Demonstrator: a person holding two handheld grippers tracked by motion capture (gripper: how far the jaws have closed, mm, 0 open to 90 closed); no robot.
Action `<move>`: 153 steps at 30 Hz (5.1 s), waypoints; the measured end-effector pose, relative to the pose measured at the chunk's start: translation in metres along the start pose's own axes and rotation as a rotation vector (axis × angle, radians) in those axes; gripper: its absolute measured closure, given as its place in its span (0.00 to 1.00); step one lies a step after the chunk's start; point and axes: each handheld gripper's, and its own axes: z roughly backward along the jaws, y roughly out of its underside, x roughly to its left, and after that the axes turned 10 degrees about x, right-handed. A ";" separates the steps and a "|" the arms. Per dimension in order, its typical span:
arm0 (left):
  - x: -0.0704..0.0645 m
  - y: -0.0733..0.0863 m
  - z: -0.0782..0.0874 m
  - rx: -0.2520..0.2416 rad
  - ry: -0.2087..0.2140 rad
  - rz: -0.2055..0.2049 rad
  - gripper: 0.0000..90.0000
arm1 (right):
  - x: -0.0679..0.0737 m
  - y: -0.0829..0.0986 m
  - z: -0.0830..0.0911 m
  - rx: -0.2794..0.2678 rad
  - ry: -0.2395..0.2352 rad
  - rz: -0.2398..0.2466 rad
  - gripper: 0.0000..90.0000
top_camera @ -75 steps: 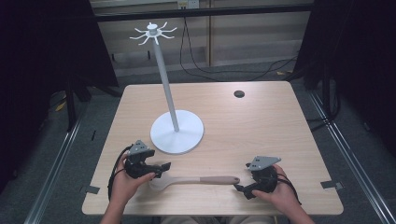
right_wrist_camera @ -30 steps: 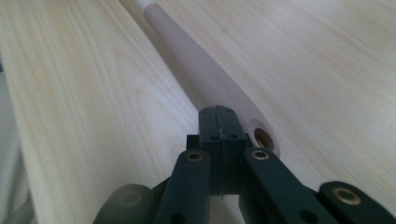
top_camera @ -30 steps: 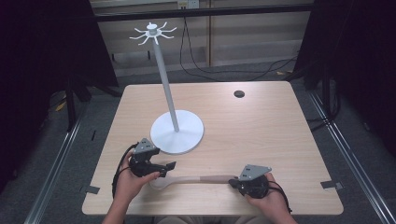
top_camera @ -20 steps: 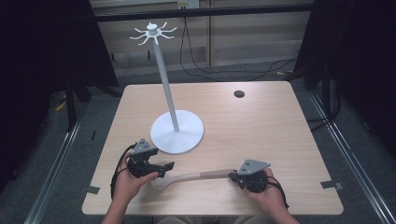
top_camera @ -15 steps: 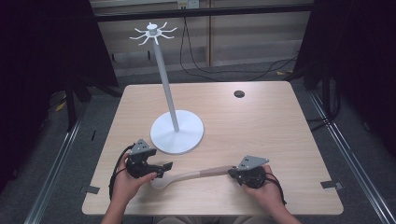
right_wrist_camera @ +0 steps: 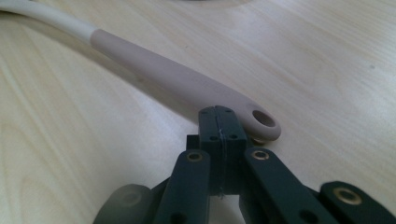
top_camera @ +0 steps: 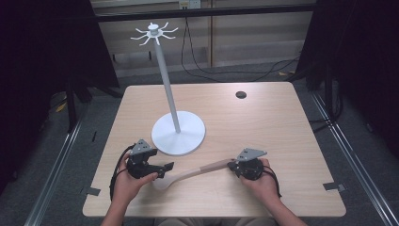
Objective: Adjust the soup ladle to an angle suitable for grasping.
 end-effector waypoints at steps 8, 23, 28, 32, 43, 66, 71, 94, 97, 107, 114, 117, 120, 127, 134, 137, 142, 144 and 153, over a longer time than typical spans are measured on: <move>0.001 -0.001 -0.001 0.001 0.003 0.004 0.12 | -0.008 -0.013 -0.012 0.000 0.007 -0.030 1.00; 0.002 -0.001 -0.001 0.011 0.002 -0.003 0.12 | -0.017 -0.037 -0.031 0.005 0.023 -0.086 1.00; 0.004 -0.001 0.000 0.012 -0.001 -0.001 0.12 | -0.017 -0.041 -0.035 -0.001 0.036 -0.086 1.00; 0.005 -0.001 0.000 0.017 0.001 0.001 0.12 | -0.018 -0.043 -0.039 -0.010 0.032 -0.103 1.00; 0.004 -0.004 -0.002 0.030 0.007 -0.002 0.12 | -0.017 -0.035 -0.020 -0.054 -0.012 -0.103 0.87; 0.000 -0.031 -0.006 0.151 0.000 -0.028 0.15 | -0.031 0.015 0.038 -0.033 -0.010 -0.180 0.29; -0.006 -0.044 -0.015 0.224 0.012 -0.059 0.16 | -0.032 0.018 0.040 -0.043 -0.016 -0.179 0.26; -0.026 -0.082 -0.068 0.404 0.044 -0.158 0.30 | -0.038 0.022 0.048 -0.068 -0.024 -0.191 0.21; -0.027 -0.082 -0.073 0.428 0.040 -0.173 0.35 | -0.039 0.023 0.049 -0.065 -0.022 -0.194 0.21; -0.038 -0.083 -0.088 0.500 0.056 -0.212 0.46 | -0.039 0.023 0.049 -0.067 -0.021 -0.191 0.21; -0.045 -0.087 -0.096 0.548 0.051 -0.240 0.60 | -0.041 0.025 0.050 -0.062 -0.014 -0.194 0.21; -0.048 -0.089 -0.099 0.585 0.048 -0.267 0.65 | -0.042 0.025 0.052 -0.067 -0.011 -0.194 0.21; -0.050 -0.089 -0.101 0.597 0.047 -0.272 0.67 | -0.042 0.025 0.053 -0.067 -0.010 -0.195 0.21; -0.054 -0.094 -0.104 0.638 0.038 -0.302 0.76 | -0.041 0.025 0.052 -0.064 -0.011 -0.189 0.21; -0.060 -0.097 -0.105 0.681 0.044 -0.329 0.86 | -0.041 0.025 0.052 -0.064 -0.008 -0.188 0.21; -0.061 -0.099 -0.098 0.647 0.044 -0.321 0.86 | -0.042 0.026 0.052 -0.067 -0.008 -0.189 0.21; -0.053 -0.103 -0.077 0.557 0.059 -0.272 0.86 | -0.042 0.026 0.052 -0.067 -0.014 -0.202 0.21; -0.051 -0.105 -0.069 0.514 0.056 -0.249 0.86 | -0.042 0.026 0.052 -0.070 -0.016 -0.198 0.21; -0.037 -0.103 -0.037 0.339 0.072 -0.208 0.86 | -0.041 0.026 0.049 -0.067 -0.023 -0.204 0.21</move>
